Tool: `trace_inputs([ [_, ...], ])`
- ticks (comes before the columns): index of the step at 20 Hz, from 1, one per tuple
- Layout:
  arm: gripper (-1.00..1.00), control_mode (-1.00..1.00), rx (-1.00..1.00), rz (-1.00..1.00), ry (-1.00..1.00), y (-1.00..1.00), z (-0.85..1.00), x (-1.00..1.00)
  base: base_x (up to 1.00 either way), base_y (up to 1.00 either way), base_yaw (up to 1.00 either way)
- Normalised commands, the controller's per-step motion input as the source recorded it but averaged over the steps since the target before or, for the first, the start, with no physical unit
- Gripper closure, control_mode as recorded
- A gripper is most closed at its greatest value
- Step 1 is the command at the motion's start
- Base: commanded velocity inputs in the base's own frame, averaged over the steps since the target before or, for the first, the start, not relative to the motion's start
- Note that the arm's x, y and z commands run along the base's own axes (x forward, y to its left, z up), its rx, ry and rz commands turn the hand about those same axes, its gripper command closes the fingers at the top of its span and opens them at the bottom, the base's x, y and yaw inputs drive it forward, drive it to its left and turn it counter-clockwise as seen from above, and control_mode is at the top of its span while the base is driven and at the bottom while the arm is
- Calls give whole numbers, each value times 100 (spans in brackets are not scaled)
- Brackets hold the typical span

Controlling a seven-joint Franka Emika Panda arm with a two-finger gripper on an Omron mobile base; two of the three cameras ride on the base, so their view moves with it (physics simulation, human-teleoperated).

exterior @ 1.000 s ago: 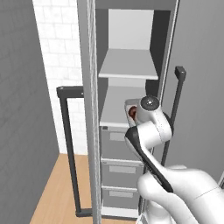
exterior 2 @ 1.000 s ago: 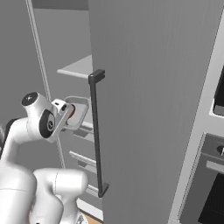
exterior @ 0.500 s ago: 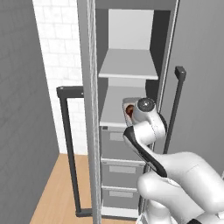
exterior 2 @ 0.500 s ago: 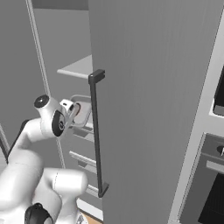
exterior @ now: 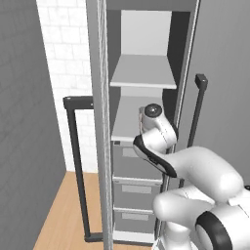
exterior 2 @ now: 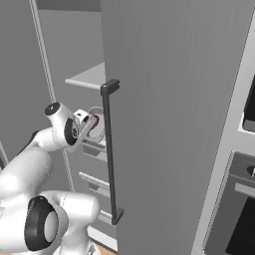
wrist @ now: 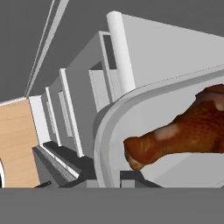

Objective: Take the meat container that has the chicken drumstick and place it on the second highest rack of the freezer. Then take the vegetable container that has the potato and carrot and place it on the highest rack of the freezer.

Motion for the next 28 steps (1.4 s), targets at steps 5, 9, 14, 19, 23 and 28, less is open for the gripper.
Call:
trace_inputs([
  [5, 100, -100, 0, -10, 0, 0, -9, 31, 0, 0, 0],
  [9, 100, -100, 0, 0, -1, -10, -19, 25, 0, 0, 0],
  [14, 100, -100, 0, 0, 0, -22, -13, 32, 0, 0, 0],
  [19, 100, -100, 1, 0, 0, -23, -11, 28, 0, 0, 0],
  [23, 100, -100, 0, 0, 0, -9, -5, 26, 0, 0, 0],
  [28, 100, -100, 0, 1, 0, -1, -11, 38, 0, 0, 0],
])
